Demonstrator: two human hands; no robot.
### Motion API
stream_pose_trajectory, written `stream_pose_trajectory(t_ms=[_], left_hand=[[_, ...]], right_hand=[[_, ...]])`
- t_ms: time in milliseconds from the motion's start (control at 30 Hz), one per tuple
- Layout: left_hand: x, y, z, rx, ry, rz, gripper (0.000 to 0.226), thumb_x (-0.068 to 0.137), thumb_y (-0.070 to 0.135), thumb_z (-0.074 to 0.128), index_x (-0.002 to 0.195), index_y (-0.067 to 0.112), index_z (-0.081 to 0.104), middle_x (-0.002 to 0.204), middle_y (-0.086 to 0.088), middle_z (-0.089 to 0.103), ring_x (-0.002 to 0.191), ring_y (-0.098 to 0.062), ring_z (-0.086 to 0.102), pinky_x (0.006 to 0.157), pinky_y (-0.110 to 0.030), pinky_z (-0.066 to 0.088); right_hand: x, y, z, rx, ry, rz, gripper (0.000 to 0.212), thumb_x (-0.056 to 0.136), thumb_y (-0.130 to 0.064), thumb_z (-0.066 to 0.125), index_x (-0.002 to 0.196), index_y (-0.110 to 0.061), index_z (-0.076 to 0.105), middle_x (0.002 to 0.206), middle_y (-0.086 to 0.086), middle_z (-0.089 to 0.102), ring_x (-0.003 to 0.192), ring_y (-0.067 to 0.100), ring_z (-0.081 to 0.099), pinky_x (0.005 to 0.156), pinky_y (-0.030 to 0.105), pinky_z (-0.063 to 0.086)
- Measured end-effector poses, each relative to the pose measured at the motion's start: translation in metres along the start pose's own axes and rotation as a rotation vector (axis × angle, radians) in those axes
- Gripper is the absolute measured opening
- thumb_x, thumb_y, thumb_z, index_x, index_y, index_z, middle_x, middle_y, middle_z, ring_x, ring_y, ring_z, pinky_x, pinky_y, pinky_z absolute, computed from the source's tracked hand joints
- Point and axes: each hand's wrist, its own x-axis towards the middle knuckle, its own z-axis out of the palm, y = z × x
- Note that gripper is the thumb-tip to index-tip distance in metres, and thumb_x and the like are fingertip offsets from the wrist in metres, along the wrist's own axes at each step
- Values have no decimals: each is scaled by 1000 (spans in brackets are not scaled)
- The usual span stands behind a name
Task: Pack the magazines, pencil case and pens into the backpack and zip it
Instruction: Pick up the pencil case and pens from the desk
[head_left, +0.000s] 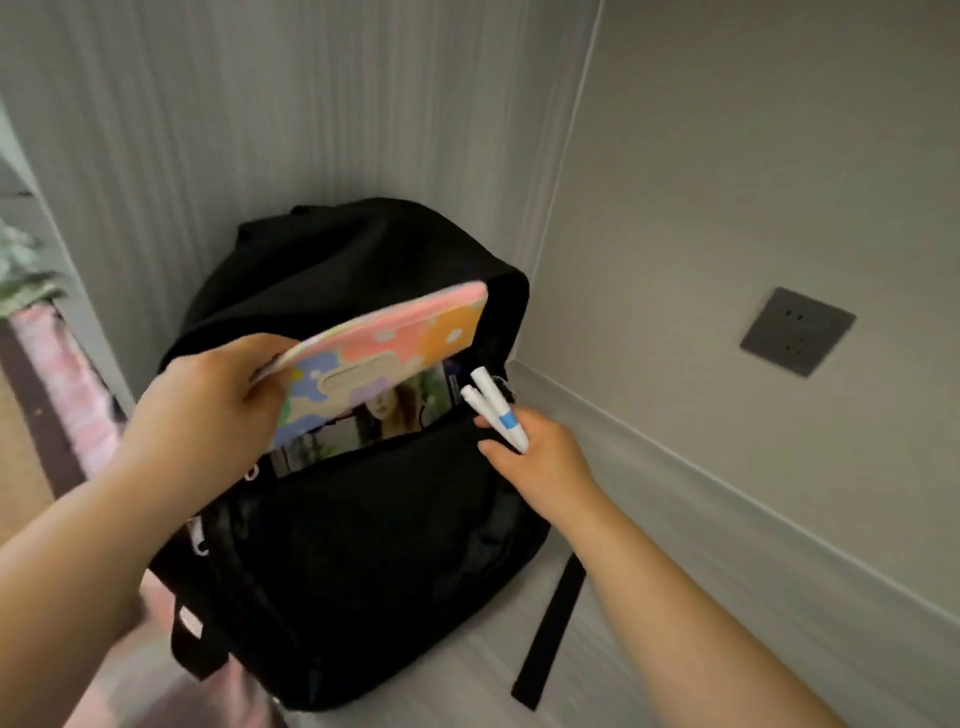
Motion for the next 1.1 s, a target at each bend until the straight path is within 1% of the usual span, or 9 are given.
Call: stream_pose_trajectory(t_ms=[167,333,500,600,633,700,767,933,1100], left_hand=[[8,-20,4,141,-66,-25,30,85,8,50,111,17,62,98,-22,69,87,-44,62,71,-42,48],[16,-19,37,223,-363,-106,32,84,10,46,112,18,60,103,-17,67,93,-39,60,72,-34,45],[28,-20,71,-179,-565,-263,27,88,2,41,96,15,62,70,-10,56,49,-16,45,39,-14,34],[35,-26,77,-246,-588,-364,33,88,-1,39,108,13,61,58,-12,52,28,-11,38,25,-9,24],[36,-26,79,-204,-612,-331,34,88,-1,38,111,11,60,69,-16,60,37,-15,47,29,-9,31],[35,-26,83,-14,-630,-186,35,88,3,41,119,10,56,105,-18,66,78,-28,64,61,-15,49],[34,-26,80,211,-618,-75,35,88,8,45,120,15,54,117,-14,63,103,-32,60,84,-31,49],[44,-28,60,587,-896,80,28,88,3,39,109,7,56,115,-12,63,102,-26,59,85,-29,47],[47,-20,66,371,-1179,28,30,93,11,36,118,11,54,127,-11,57,112,-24,53,93,-29,39]], right_hand=[[24,-22,26,-406,-224,-211,47,84,-14,55,128,-28,47,140,-13,44,116,14,50,90,27,40],[29,-22,38,-647,-357,-187,34,84,-13,52,117,-23,53,117,3,60,104,26,55,78,33,44],[18,-13,20,-649,-261,-198,12,85,-17,51,91,-14,61,93,10,66,88,28,58,62,30,36],[11,-10,11,-619,-224,-173,13,87,-19,50,88,-14,62,88,10,66,81,25,56,60,28,32],[10,-11,10,-607,-217,-173,14,87,-20,50,88,-14,63,87,10,66,77,23,54,60,28,32],[9,-13,8,-602,-202,-182,15,88,-20,50,90,-15,64,86,10,67,72,21,51,60,27,32],[11,-16,3,-592,-176,-189,15,87,-20,52,91,-16,66,85,9,68,74,23,53,59,27,32],[15,-21,-10,-573,-166,-192,13,85,-20,56,90,-18,67,81,7,69,67,14,44,59,26,33],[14,-22,-6,-520,-163,-177,23,84,-17,58,102,-27,68,80,0,67,67,13,47,61,24,34]])
